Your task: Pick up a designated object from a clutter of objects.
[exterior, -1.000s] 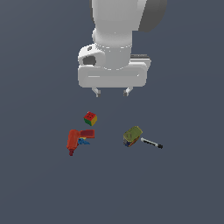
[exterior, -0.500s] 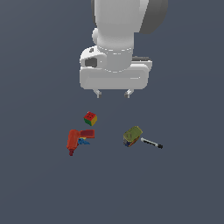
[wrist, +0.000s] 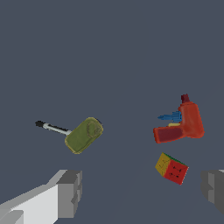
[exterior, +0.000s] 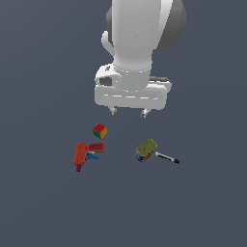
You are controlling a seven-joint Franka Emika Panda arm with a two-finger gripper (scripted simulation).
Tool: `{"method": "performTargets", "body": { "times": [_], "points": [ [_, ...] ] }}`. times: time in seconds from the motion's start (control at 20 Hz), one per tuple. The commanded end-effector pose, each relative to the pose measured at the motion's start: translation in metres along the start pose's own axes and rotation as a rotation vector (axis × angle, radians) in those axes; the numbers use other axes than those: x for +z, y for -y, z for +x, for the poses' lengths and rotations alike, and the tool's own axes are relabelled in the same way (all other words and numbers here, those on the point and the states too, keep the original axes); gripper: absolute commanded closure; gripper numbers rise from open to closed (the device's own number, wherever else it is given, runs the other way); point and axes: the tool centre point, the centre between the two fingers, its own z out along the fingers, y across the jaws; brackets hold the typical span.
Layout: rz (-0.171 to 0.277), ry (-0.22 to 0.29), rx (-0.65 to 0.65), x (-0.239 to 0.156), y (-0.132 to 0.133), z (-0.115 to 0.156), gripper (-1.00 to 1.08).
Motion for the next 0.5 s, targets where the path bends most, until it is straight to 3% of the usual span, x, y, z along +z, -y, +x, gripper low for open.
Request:
{"method": "performTargets", "body": {
  "times": [0.0,0.45],
  "points": [
    [0.001,0.003,0.046,0.011,0.005,0.002,-0.92],
    [0.005,0.014,0.239,0.056,0.028,0.006,-0.92]
  ]
}}
